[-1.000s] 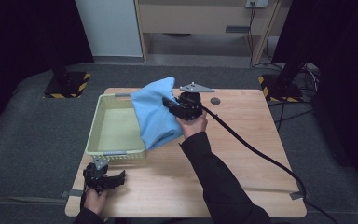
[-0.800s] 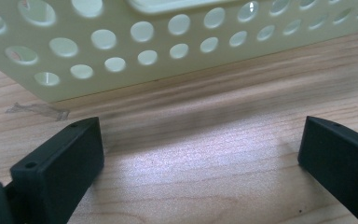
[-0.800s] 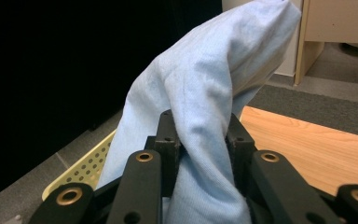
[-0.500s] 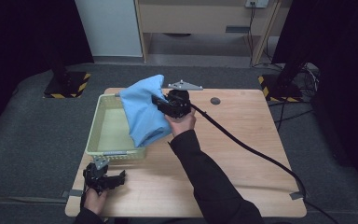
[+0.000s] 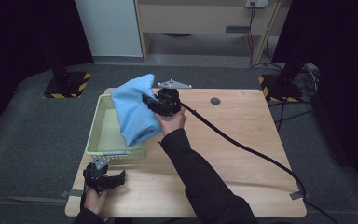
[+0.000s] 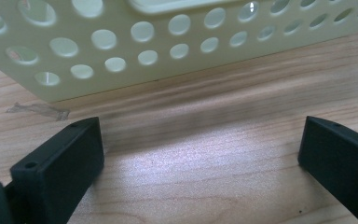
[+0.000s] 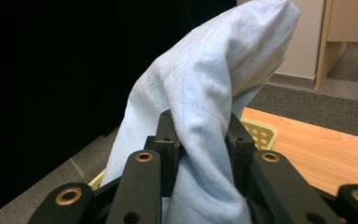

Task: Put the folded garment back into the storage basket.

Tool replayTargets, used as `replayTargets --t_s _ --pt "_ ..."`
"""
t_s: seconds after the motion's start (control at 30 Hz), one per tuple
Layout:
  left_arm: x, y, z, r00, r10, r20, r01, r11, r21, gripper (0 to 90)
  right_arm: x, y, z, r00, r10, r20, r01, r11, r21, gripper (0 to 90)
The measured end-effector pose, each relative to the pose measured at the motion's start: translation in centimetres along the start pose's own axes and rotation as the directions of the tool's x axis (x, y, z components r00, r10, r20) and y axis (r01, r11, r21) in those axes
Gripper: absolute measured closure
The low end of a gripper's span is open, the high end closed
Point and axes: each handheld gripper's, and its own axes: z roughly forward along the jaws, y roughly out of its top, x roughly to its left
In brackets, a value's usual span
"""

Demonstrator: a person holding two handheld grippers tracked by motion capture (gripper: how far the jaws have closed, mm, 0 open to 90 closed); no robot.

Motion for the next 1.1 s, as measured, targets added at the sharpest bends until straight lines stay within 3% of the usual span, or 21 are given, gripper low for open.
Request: replayTargets --t_s 0.63,1.1 --pt "0.0 0.0 0.0 1.0000 -0.001 0.000 0.001 1.0000 0.000 0.0 1.5 -2.0 5.4 0.9953 0.075 -0.061 -0.075 0.997 0.015 72.5" --pt "0.0 0.0 0.0 1.0000 -0.001 0.000 0.001 1.0000 0.000 0.0 1.9 -3.4 7.6 0.9922 0.101 -0.073 -0.100 0.995 0.017 72.5"
